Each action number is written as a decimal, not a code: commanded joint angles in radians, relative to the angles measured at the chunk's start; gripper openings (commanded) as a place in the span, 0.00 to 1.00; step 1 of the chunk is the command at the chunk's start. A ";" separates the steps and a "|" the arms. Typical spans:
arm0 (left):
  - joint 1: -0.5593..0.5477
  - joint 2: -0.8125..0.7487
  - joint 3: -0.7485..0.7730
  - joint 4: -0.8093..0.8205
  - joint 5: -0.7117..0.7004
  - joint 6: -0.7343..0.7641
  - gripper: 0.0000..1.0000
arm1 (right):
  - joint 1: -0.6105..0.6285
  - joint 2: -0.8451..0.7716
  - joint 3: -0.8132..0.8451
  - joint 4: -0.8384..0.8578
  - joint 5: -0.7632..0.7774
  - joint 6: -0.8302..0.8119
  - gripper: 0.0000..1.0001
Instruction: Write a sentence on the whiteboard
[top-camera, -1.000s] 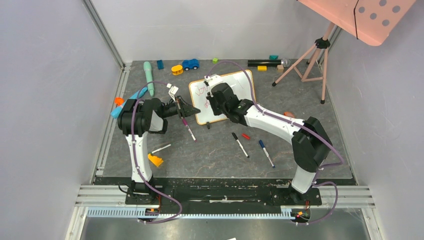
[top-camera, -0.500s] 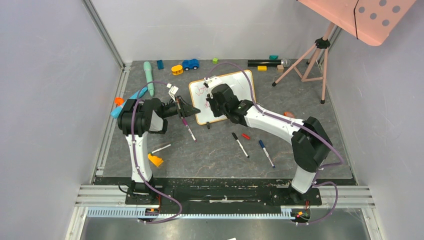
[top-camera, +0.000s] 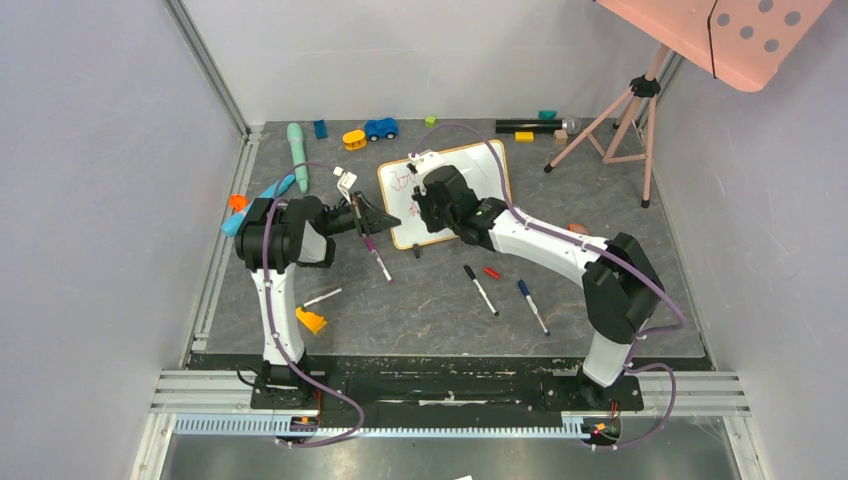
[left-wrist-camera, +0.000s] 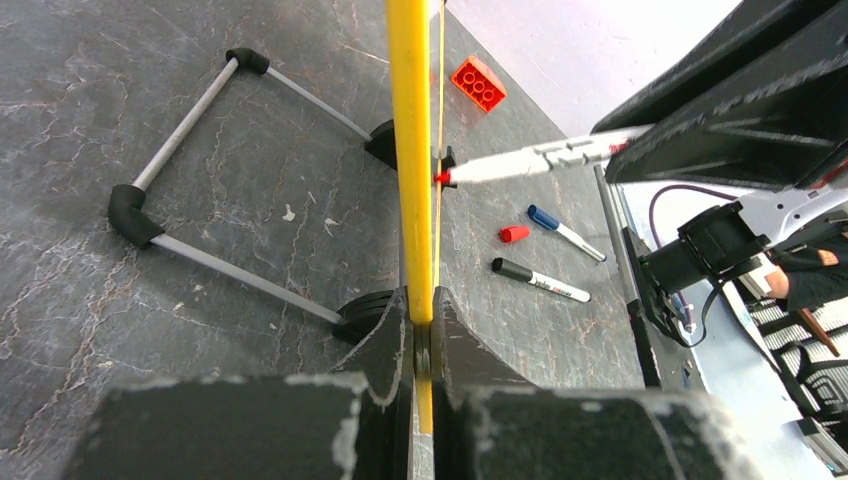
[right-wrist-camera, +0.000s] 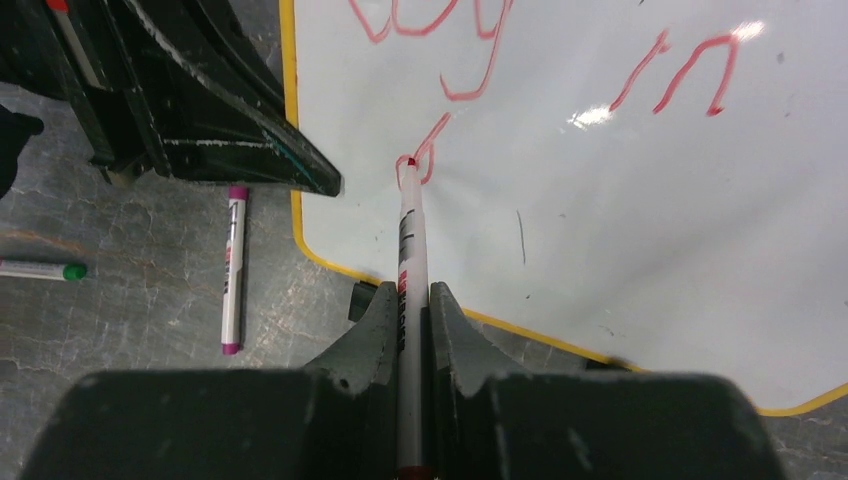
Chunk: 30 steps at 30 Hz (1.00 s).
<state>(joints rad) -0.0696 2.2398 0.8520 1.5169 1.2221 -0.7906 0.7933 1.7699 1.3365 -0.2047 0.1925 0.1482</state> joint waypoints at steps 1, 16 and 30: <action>-0.015 0.037 -0.021 0.040 0.113 0.090 0.02 | -0.018 0.014 0.071 0.014 0.034 -0.014 0.00; -0.015 0.040 -0.018 0.040 0.109 0.087 0.02 | -0.020 -0.140 -0.032 0.032 -0.016 -0.053 0.00; -0.016 0.041 -0.016 0.040 0.112 0.088 0.02 | -0.023 -0.071 0.014 -0.009 0.062 -0.036 0.00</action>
<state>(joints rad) -0.0696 2.2398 0.8528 1.5173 1.2247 -0.7906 0.7738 1.6810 1.3106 -0.2230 0.2348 0.1116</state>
